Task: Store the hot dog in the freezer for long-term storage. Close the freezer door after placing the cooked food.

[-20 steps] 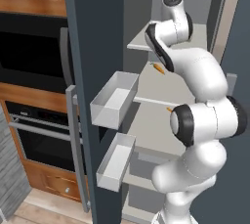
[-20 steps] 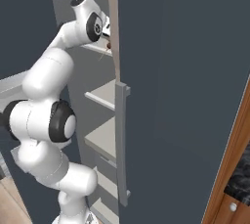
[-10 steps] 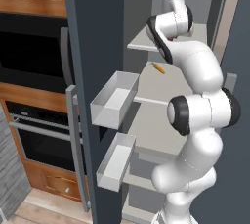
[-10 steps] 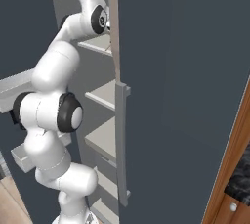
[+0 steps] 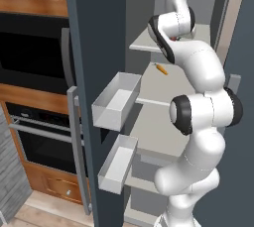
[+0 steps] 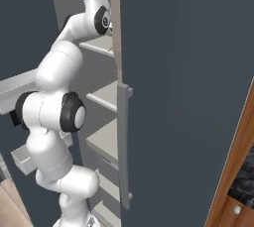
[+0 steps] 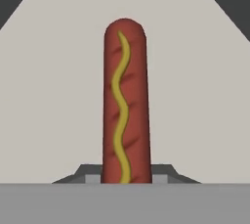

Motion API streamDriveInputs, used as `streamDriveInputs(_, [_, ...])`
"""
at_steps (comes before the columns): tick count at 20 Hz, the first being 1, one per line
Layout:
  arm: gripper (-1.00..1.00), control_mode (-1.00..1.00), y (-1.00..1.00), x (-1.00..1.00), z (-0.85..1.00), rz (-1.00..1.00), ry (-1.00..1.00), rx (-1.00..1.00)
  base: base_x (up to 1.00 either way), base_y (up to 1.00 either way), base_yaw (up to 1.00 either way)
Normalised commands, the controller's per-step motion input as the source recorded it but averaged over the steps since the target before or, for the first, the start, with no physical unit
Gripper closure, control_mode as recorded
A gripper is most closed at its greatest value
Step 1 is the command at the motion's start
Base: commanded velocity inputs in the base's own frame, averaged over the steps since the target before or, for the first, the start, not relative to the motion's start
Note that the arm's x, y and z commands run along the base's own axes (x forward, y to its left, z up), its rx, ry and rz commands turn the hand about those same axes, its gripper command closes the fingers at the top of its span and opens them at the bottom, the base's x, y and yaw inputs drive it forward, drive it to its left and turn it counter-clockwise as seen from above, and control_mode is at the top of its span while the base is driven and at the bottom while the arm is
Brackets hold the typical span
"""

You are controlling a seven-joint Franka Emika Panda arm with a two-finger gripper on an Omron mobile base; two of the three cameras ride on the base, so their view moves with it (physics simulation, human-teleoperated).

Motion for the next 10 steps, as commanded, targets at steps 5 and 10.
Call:
streamDriveInputs(5, [1.00, -1.00, -0.05, 0.00, -0.09, 0.00, 0.00, 0.04, 0.00, 0.00, 0.00])
streamDriveInputs(10, [-1.00, -1.00, 0.00, 0.00, -0.09, 0.00, 0.00, 0.03, 0.00, 0.00, 0.00])
